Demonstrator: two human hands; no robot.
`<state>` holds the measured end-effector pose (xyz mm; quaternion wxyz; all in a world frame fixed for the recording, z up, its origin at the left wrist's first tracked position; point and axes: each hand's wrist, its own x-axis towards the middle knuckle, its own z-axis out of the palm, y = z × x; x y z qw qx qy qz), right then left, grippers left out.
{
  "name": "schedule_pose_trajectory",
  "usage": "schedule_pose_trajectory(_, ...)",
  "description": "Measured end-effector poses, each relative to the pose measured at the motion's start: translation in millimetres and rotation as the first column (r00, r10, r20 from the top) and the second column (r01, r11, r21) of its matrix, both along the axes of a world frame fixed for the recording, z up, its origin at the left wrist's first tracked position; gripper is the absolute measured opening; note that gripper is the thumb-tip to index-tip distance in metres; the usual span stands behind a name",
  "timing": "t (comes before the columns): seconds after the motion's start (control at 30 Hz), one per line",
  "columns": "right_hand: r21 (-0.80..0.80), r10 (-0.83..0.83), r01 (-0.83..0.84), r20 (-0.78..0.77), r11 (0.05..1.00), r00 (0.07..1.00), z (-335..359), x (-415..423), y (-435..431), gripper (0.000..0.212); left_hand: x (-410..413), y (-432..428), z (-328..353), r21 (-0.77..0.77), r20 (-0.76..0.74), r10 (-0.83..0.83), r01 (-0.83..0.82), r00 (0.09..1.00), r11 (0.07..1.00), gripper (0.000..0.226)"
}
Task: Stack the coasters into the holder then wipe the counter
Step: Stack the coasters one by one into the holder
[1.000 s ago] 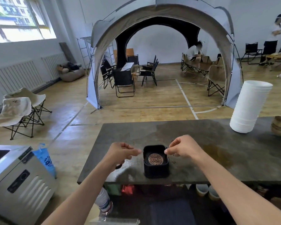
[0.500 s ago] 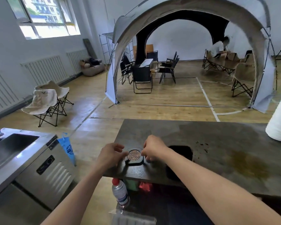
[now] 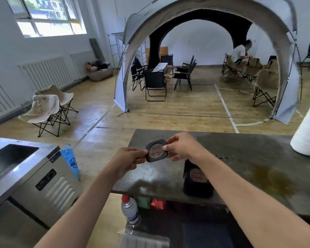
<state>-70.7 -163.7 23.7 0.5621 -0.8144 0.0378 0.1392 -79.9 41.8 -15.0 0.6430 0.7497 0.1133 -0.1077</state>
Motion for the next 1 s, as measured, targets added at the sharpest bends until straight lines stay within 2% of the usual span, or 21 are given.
schedule_pose_trajectory(0.1,0.005,-0.049,0.049,0.062,0.999,0.997,20.3,-12.3,-42.5,0.019,-0.7,-31.0,16.1,-0.115,0.011,-0.133,0.134,0.991,0.984,0.013)
schedule_pose_trajectory(0.27,-0.034,-0.145,0.144,-0.033,0.989,0.989,6.8,-41.1,-105.2,0.022,-2.4,-80.9,20.1,-0.016,-0.003,-0.272,0.272,0.962,0.962,0.021)
schedule_pose_trajectory(0.37,-0.038,-0.200,0.198,-0.098,0.980,0.975,-12.6,-56.9,-123.6,0.027,-4.8,-96.0,10.3,0.008,-0.034,-0.332,0.332,0.943,0.943,0.010)
schedule_pose_trajectory(0.5,-0.042,-0.273,0.270,-0.108,0.962,0.956,-27.6,-68.6,-128.2,0.033,-9.7,-105.6,-2.9,0.087,-0.031,-0.325,0.326,0.945,0.941,0.028)
schedule_pose_trajectory(0.63,-0.021,-0.274,0.274,-0.157,0.961,0.949,-35.1,-69.4,-125.8,0.033,-13.1,-106.2,-10.5,0.141,-0.041,-0.312,0.315,0.949,0.939,0.039)
schedule_pose_trajectory(0.83,-0.025,-0.277,0.278,-0.210,0.960,0.938,-41.1,-65.2,-128.3,0.025,-17.3,-107.6,-17.4,0.101,-0.048,-0.287,0.291,0.957,0.951,0.036)
schedule_pose_trajectory(0.93,-0.053,-0.248,0.242,-0.165,0.969,0.955,-41.9,-64.4,-129.0,0.034,-18.2,-105.3,-19.9,0.092,-0.034,-0.265,0.267,0.964,0.959,0.033)
schedule_pose_trajectory(1.0,-0.036,-0.213,0.210,-0.099,0.977,0.972,-41.8,-65.6,-131.5,0.032,-18.1,-100.6,-18.4,0.155,-0.001,-0.260,0.257,0.965,0.954,0.027)
